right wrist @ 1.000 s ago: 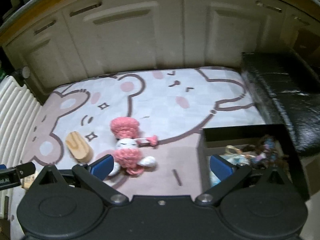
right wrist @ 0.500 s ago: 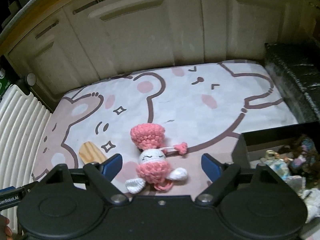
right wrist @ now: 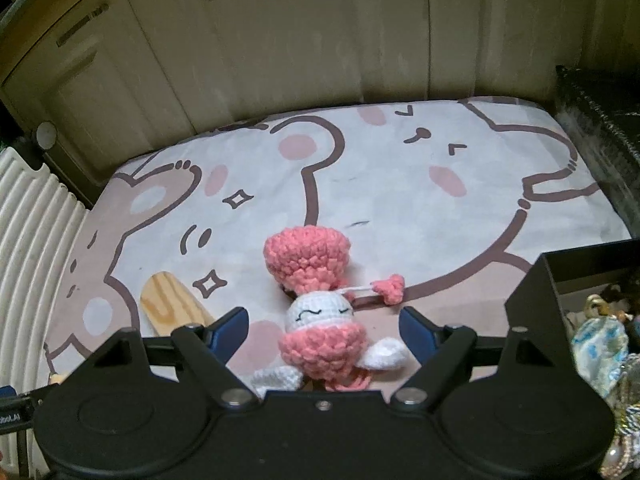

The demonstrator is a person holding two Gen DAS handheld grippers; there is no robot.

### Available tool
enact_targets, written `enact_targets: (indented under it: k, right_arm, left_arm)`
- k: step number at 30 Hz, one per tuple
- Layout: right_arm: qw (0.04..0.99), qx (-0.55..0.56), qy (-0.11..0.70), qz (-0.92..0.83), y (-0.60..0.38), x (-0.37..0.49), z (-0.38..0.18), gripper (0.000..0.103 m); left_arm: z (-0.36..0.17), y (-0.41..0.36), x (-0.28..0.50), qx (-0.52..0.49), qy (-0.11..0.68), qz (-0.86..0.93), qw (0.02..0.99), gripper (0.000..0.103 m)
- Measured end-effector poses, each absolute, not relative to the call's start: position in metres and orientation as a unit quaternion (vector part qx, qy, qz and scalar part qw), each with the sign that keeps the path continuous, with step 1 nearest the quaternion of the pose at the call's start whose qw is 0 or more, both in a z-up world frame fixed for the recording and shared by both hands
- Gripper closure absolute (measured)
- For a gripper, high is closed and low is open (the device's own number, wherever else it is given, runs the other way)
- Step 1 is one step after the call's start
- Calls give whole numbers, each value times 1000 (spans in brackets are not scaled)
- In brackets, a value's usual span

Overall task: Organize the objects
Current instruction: 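Grasp the yellow tissue pack with the left tool while the right tool grasps the pink crochet doll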

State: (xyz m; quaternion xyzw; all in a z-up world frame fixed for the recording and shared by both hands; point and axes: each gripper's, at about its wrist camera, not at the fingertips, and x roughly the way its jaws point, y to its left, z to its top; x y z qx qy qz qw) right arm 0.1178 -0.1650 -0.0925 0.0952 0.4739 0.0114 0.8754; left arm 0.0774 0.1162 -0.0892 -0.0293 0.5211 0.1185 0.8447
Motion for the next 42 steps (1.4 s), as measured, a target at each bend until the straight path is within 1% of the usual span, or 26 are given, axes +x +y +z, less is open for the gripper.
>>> enact_targets:
  k: [2,7,10,13,14,16,18,25,30,32,42]
  right_arm:
    - [873,94,479,11,-164,120,-98,20]
    - [866,92,492,14,-163,127,-108,25]
    - [859,97,503,18,-164,129,-113,25]
    - [850,110,514,23,-165,132,-118,26]
    - [850,111,515,23,-166,133,-118,27]
    - [847,108,519,27,-165,133,-119,43]
    - [844,99,526,30,-164,133,-118,46]
    - [829,79,552,45,-165,128,-114,48]
    - [811,64,578,56,-166,120,-112,49]
    - [806,58,587,61,-166,117,-112,49]
    - [811,61,579,56,-164,122,-117,46]
  left_arm:
    - [-93,120,79,-35,525,117,842,0]
    - [-103,125,85,-54,534,115,836,0]
    - [-107,128,88,-64,539,112,832,0]
    - [-111,127,91,-64,546,108,828,3]
    - [-111,126,91,-65,548,106,827,5]
    - [-113,126,93,-67,553,103,824,9]
    - [-115,126,93,-70,558,105,820,11]
    - [-120,127,94,-69,571,116,810,14]
    - [-125,126,96,-54,584,124,800,20]
    - [-129,128,96,-56,595,128,791,25]
    - [-131,131,93,-70,599,134,787,26]
